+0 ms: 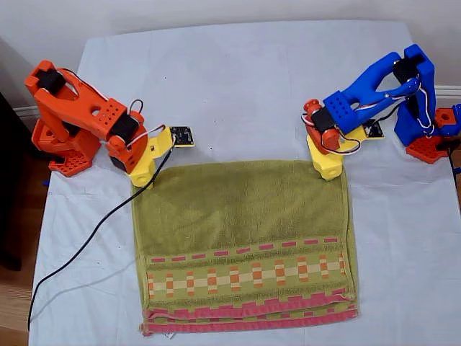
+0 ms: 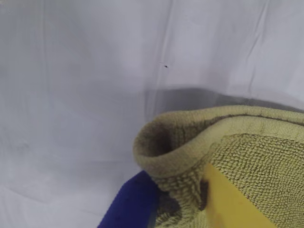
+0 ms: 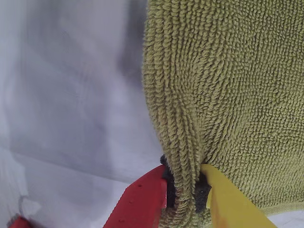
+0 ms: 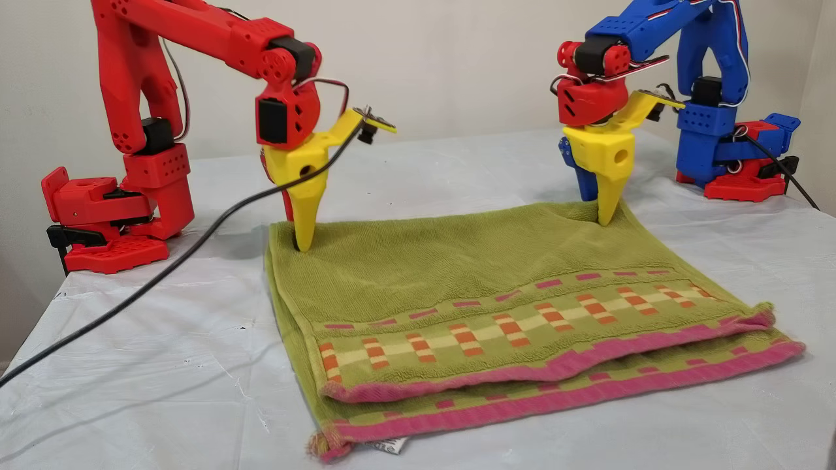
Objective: Fold the towel.
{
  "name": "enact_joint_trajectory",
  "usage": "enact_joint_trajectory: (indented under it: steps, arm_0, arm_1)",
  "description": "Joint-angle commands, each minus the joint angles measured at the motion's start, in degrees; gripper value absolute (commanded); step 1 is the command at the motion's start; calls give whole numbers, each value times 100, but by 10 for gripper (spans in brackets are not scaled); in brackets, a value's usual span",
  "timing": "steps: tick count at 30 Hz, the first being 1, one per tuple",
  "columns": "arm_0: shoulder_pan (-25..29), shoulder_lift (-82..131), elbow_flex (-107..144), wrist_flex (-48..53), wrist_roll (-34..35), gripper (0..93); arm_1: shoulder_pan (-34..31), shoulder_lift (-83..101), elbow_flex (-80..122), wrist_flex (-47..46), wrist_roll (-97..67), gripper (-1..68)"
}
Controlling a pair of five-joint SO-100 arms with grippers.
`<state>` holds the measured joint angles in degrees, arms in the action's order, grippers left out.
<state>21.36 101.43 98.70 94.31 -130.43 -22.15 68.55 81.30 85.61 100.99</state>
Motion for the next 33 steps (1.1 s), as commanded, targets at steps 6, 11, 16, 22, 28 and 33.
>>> enact_joint_trajectory:
  steps: [6, 11, 16, 22, 28, 33]
  arm_0:
    - [-853, 1283, 264, 510, 1037, 1]
    - [-1345, 1538, 290, 536, 1670, 1]
    - [-1688, 1617, 290, 536, 2136, 1]
    - [-2338, 1828, 448, 246, 3146, 0]
    - [-2373, 1890, -439, 914, 3551, 0]
    - [-1854, 1854, -1459, 1784, 3560, 0]
  arm_1:
    - [914, 1854, 729, 369, -853, 4]
    - [1380, 2347, 905, 492, -1283, 4]
    - [1854, 2777, 879, 457, -1907, 4]
    - [2276, 2856, 501, 703, -2435, 4]
    - [2145, 2619, -844, 1547, -2461, 3]
    - [1600, 2619, -1538, 1740, -2074, 3]
